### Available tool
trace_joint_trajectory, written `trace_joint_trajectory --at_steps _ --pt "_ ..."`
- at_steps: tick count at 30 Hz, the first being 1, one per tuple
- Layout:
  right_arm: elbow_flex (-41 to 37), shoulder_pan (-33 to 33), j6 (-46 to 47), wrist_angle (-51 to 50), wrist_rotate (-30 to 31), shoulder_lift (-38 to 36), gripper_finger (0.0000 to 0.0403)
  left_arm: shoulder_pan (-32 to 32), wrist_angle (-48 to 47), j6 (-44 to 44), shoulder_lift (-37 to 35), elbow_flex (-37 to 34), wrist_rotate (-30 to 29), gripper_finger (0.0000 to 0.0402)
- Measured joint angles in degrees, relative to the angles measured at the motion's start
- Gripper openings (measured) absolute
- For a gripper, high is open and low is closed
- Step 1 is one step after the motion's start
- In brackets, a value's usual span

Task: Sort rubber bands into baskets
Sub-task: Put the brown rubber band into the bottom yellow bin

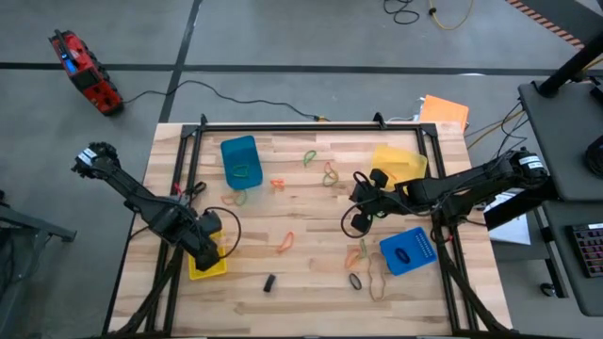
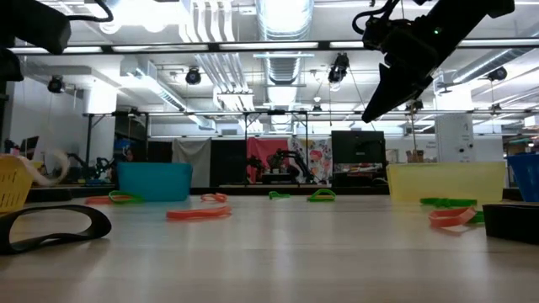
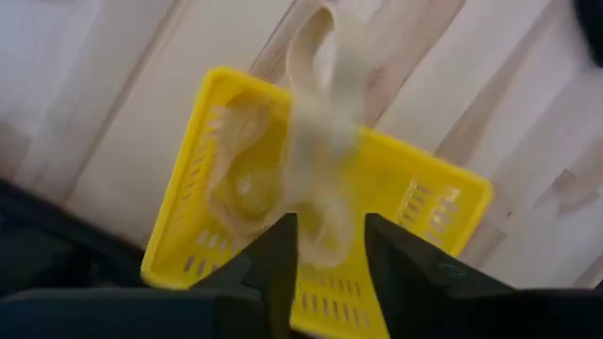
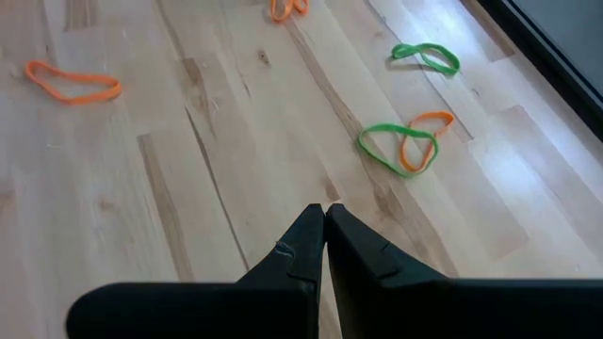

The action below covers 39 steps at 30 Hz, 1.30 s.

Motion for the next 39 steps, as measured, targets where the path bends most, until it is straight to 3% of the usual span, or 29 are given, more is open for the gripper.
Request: trace_joint_trajectory --at_steps 7,13,17,23,39 --pt "0.0 0.0 0.02 0.01 0.0 0.0 0.0009 0.0 -1.02 2.64 0.0 -0.07 0.32 0.0175" --pt "0.0 0.0 0.04 0.04 0.0 0.0 0.0009 0.07 8.87 12.99 0.0 0.07 -8.53 0.0185" --pt "0.0 0.0 0.19 0.13 0.0 0.0 0.0009 0.09 10.51 18.69 0.16 0.11 -10.14 0.0186" --pt "0.0 0.0 0.63 0.41 0.0 0.0 0.0009 -0.16 3.16 14.2 0.54 -0.2 -9.49 0.0186" --pt "-0.26 0.0 1.16 1.33 -0.02 0.0 0.0009 -0.98 9.92 10.93 0.13 -8.48 -6.06 0.0186"
